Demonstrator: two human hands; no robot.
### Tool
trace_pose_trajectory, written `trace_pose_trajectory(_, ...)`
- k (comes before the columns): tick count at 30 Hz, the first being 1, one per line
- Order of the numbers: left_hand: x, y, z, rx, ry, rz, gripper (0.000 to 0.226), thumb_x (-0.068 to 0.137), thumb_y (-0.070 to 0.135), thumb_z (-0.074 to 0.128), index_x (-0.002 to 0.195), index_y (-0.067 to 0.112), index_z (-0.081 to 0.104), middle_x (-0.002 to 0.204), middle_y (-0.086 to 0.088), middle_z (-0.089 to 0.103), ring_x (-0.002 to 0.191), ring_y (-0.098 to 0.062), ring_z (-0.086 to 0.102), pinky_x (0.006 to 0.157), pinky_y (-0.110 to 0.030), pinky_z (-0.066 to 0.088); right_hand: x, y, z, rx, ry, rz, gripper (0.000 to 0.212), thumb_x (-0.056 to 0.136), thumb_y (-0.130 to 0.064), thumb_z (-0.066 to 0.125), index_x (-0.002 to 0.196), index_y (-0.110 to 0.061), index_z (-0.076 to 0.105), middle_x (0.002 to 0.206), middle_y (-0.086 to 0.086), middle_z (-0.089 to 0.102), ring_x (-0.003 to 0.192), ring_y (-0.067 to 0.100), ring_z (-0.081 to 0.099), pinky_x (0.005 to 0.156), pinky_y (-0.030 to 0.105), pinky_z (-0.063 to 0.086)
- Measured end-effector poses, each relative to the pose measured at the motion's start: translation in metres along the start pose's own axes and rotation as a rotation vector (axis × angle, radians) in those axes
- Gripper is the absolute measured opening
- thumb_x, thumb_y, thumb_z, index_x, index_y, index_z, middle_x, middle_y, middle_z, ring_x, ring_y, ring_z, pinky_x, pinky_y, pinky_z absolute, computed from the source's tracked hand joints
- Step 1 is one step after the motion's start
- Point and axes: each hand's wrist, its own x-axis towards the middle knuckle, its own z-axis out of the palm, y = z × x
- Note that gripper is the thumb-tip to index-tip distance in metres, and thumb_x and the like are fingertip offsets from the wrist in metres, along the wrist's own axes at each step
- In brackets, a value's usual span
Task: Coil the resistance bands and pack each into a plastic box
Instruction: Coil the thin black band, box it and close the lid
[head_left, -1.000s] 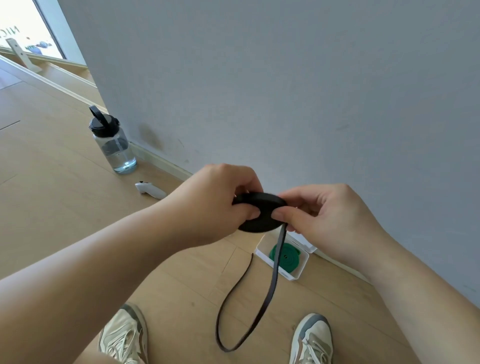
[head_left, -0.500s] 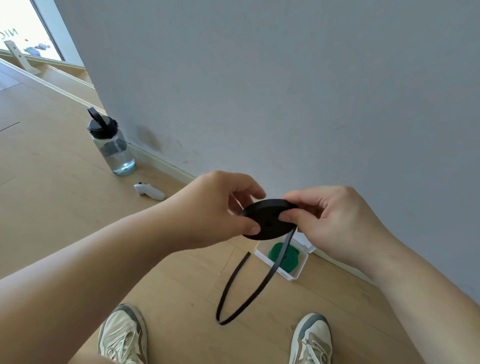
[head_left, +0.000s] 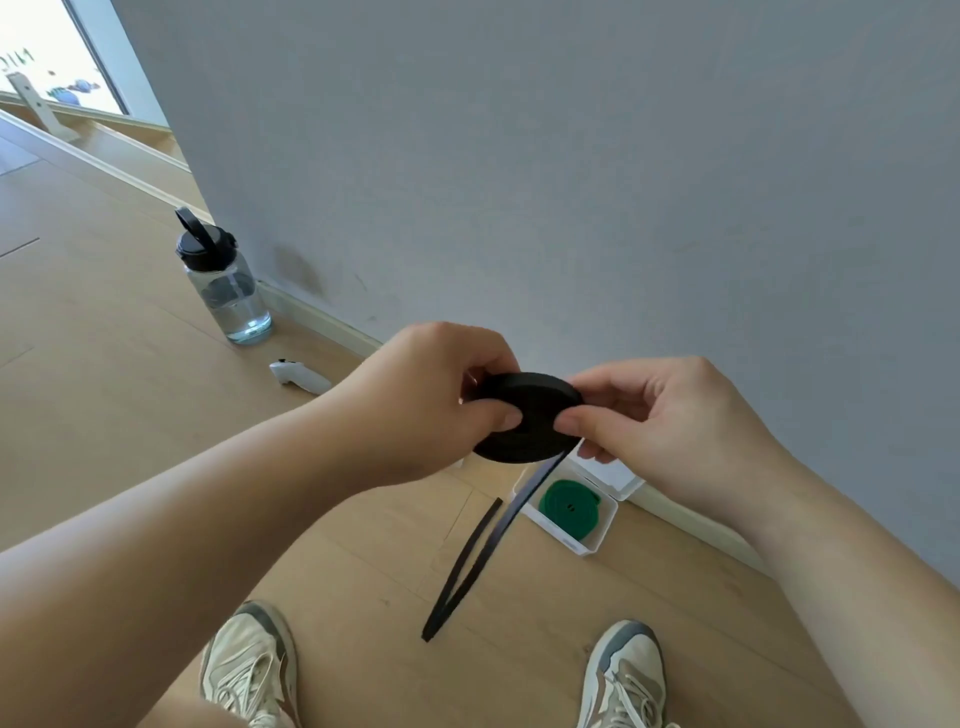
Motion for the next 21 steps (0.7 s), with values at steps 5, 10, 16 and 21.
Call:
trace_pose_trajectory(5,0.000,-0.005,-0.008,-0.381,-0.037,-0.145,0.011,0.092,0.026,0.077,0.100,0.027,0.069,0.089,-0.001,0.080,0.082,-0.014,0.078,0.079,-0.033,0.064,0.000,0.002,-0.006,0.105,0.012,0.076,0.017,0.096,-0.015,0.070,0.100,-0.030,0.078,0.078,-0.002,0.080,0.073,0.018,0.077,0.080,0.037,0.064)
trace_pose_trajectory(10,-0.002,-0.006,-0.005,-0.756,-0.224,-0.237,0.021,0.087,0.006,0.078,0.103,0.002,0.064,0.106,-0.017,0.078,0.100,-0.028,0.078,0.093,-0.045,0.062,-0.001,0.003,-0.010,0.246,0.062,0.022,0.018,0.094,-0.011,0.071,0.099,-0.025,0.080,0.075,0.010,0.079,0.070,0.030,0.075,0.079,0.046,0.063)
trace_pose_trajectory(16,-0.006,0.002,0.007,-0.068,-0.057,-0.038,0.030,0.084,0.035,0.083,0.111,0.041,0.070,0.101,0.021,0.071,0.092,0.010,0.065,0.083,-0.020,0.056,-0.006,0.002,-0.005,-0.175,0.019,-0.040,0.019,0.094,-0.018,0.073,0.098,-0.034,0.082,0.080,-0.015,0.078,0.078,0.001,0.073,0.072,0.019,0.059)
trace_pose_trajectory(21,0.000,0.007,0.014,0.141,-0.045,0.143,0.019,0.091,0.022,0.073,0.107,0.032,0.071,0.096,0.014,0.067,0.090,-0.004,0.063,0.082,-0.029,0.056,-0.006,0.000,0.003,-0.281,0.019,-0.129,0.016,0.093,-0.024,0.073,0.103,-0.034,0.081,0.078,-0.016,0.075,0.074,0.002,0.067,0.065,0.016,0.050)
